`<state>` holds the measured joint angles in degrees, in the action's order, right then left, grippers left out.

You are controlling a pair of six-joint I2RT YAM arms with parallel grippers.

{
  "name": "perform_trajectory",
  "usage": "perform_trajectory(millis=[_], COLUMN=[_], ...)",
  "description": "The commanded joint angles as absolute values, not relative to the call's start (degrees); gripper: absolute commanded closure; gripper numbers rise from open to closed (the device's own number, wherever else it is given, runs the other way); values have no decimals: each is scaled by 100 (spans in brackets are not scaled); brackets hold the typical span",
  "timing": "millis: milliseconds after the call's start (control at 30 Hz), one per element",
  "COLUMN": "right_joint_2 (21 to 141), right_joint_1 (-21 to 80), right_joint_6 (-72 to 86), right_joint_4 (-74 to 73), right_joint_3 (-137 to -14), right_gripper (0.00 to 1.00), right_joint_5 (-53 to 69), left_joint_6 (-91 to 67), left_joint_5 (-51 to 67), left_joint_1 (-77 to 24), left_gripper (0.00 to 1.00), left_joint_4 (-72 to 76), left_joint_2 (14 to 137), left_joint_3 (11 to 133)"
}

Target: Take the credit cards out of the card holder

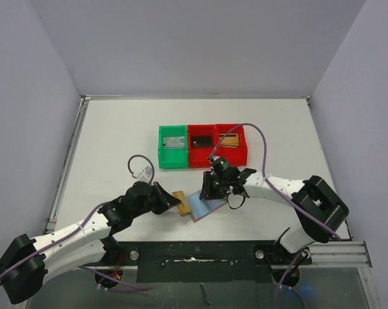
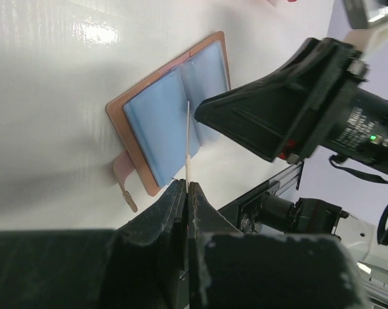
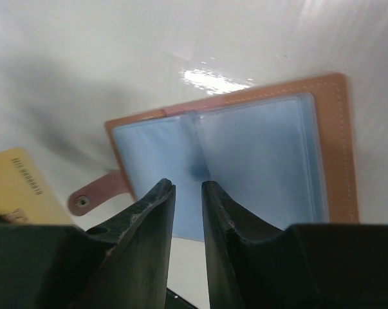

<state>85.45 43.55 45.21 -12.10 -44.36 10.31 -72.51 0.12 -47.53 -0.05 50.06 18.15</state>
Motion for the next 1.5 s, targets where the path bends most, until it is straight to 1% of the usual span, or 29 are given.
perform_trajectory(millis=[0, 100, 200, 233, 267, 333, 367, 400, 433, 533, 567, 633, 700, 767, 867, 1033, 1133, 1233, 1467], right_joint_2=[8881, 8860, 8344, 8102, 7845, 7307, 7079, 6879, 6666, 6075, 5891, 5482, 5171, 5038, 5150, 5231, 5268, 5365, 5762], right_joint_1=[4288, 4213, 4218, 4219, 4208, 4139, 4058, 3965, 3832, 3363, 3219, 2982, 2793, 2584, 2439, 2450, 2505, 2632, 3212], right_joint_6=[4485, 4313, 4151, 4122, 4133, 4179, 4184, 4172, 4148, 4108, 4127, 4107, 4120, 4102, 4239, 5028, 5139, 5060, 5096], right_joint_4=[-1534, -1658, -1345, -1203, -1103, -1143, -1193, -1207, -1183, -880, -675, -77, 265, 328, 587, 2012, 2237, 2135, 2508], right_joint_3=[-4564, -4635, -4624, -4589, -4562, -4540, -4520, -4478, -4416, -4127, -3960, -3581, -3340, -3329, -3346, -2984, -2978, -3057, -3146], right_gripper=[75, 73, 69, 64, 57, 38, 31, 27, 25, 25, 23, 14, 11, 11, 12, 17, 20, 29, 43], right_joint_5=[645, 585, 918, 1030, 1078, 898, 794, 791, 832, 1069, 1163, 1397, 1702, 2219, 3156, 4209, 4454, 4564, 4693], left_joint_6=[-7078, -6988, -6825, -6774, -6730, -6644, -6592, -6534, -6471, -6231, -6146, -5953, -5754, -5553, -5328, -5205, -5143, -5183, -5397], left_joint_5=[120, 177, 255, 266, 272, 271, 272, 277, 280, 375, 415, 517, 637, 801, 1160, 1620, 1739, 1929, 2269], left_joint_1=[-4724, -4715, -4711, -4710, -4711, -4702, -4694, -4694, -4688, -4682, -4681, -4682, -4685, -4685, -4685, -4691, -4689, -4693, -4702], left_gripper=[100, 100, 100, 100, 100, 100, 100, 100, 100, 100, 100, 100, 100, 100, 100, 100, 100, 100, 100], left_joint_4=[150, 186, 211, 216, 242, 330, 385, 433, 473, 583, 625, 749, 820, 928, 1246, 1728, 1806, 2099, 2674], left_joint_2=[4900, 4894, 4920, 4922, 4915, 4898, 4895, 4902, 4915, 4953, 4964, 4959, 4955, 4955, 4956, 4978, 4981, 4995, 5177], left_joint_3=[2101, 2123, 2237, 2271, 2304, 2365, 2403, 2457, 2511, 2722, 2788, 2915, 3053, 3174, 3277, 3269, 3275, 3231, 3175])
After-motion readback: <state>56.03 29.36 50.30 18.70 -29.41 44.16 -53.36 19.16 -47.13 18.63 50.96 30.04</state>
